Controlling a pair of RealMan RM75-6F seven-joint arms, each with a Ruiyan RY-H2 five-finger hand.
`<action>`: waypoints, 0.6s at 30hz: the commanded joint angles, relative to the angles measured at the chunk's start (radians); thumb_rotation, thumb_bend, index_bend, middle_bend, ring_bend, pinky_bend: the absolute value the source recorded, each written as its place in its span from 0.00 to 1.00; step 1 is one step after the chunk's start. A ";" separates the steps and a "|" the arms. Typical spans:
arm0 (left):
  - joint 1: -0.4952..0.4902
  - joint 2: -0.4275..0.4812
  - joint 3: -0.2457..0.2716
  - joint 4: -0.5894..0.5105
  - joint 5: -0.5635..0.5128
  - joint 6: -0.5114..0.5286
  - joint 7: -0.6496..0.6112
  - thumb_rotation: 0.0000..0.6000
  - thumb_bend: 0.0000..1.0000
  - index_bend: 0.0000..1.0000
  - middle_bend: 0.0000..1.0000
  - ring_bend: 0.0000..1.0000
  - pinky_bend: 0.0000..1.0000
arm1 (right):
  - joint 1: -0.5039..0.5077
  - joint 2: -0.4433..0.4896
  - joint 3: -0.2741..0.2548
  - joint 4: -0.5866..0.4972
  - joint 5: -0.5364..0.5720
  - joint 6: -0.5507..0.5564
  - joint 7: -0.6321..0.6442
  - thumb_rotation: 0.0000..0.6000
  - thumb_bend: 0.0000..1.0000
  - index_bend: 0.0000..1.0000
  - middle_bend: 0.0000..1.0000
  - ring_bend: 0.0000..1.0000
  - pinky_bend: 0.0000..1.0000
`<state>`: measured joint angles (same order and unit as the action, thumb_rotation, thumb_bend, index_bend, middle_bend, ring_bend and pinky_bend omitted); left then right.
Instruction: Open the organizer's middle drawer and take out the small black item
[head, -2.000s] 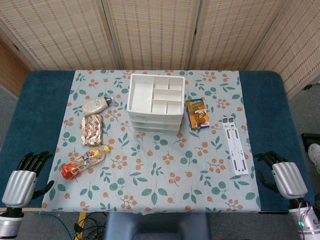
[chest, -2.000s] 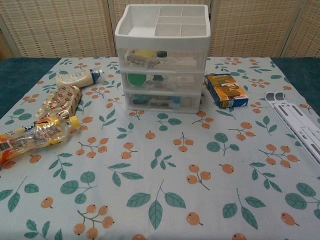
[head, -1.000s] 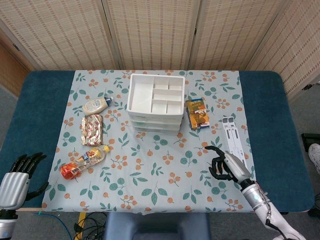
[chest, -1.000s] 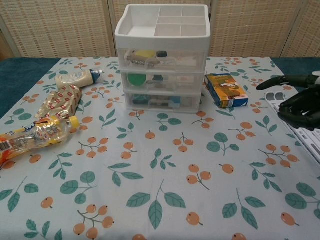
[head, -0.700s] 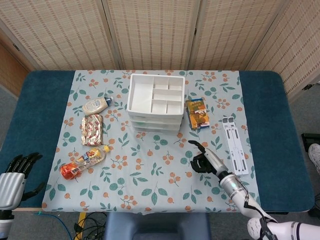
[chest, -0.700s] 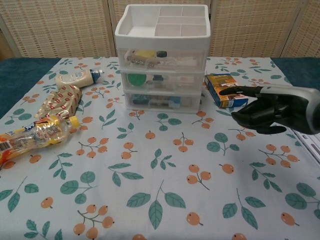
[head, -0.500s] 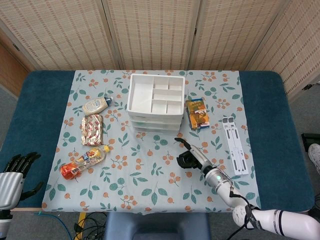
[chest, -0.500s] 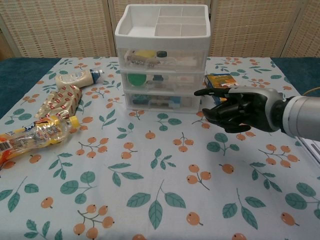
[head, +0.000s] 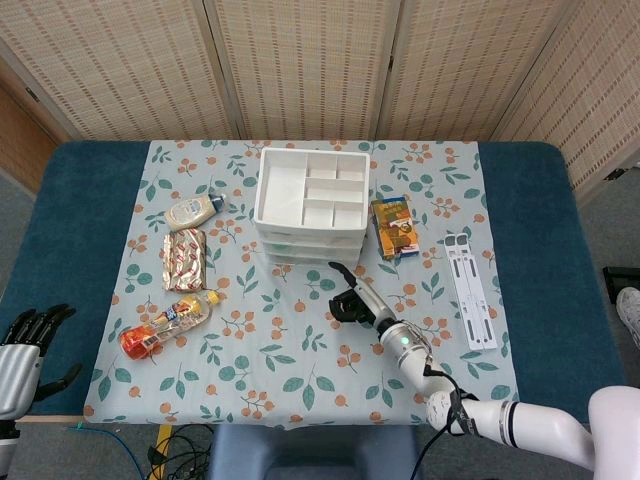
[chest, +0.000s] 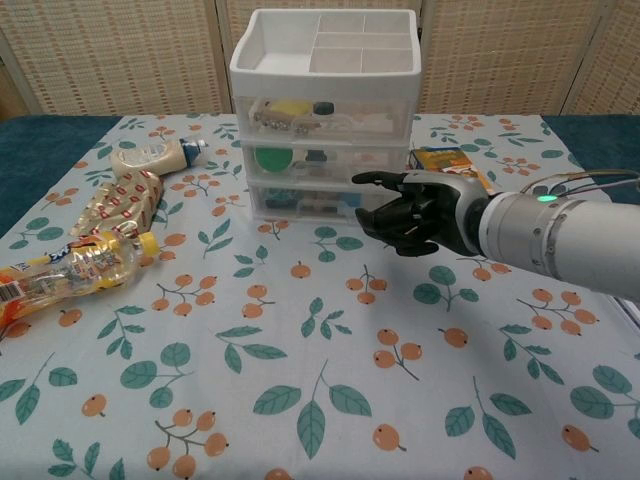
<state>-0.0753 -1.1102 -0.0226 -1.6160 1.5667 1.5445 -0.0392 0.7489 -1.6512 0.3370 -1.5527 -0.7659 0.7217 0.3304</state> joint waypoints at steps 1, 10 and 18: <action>-0.001 0.001 -0.001 0.001 0.000 0.000 -0.001 1.00 0.22 0.18 0.18 0.19 0.12 | 0.025 -0.027 0.011 0.035 0.017 -0.007 -0.018 1.00 0.58 0.00 0.81 0.91 1.00; -0.001 0.001 -0.004 0.009 -0.009 -0.005 -0.008 1.00 0.22 0.18 0.18 0.19 0.12 | 0.084 -0.086 0.028 0.114 0.052 -0.028 -0.067 1.00 0.58 0.00 0.81 0.91 1.00; 0.001 0.004 -0.006 0.017 -0.015 -0.006 -0.016 1.00 0.22 0.18 0.18 0.19 0.12 | 0.123 -0.124 0.049 0.166 0.081 -0.039 -0.093 1.00 0.58 0.00 0.81 0.91 1.00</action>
<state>-0.0742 -1.1068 -0.0284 -1.5993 1.5518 1.5385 -0.0547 0.8695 -1.7716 0.3828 -1.3900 -0.6886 0.6853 0.2399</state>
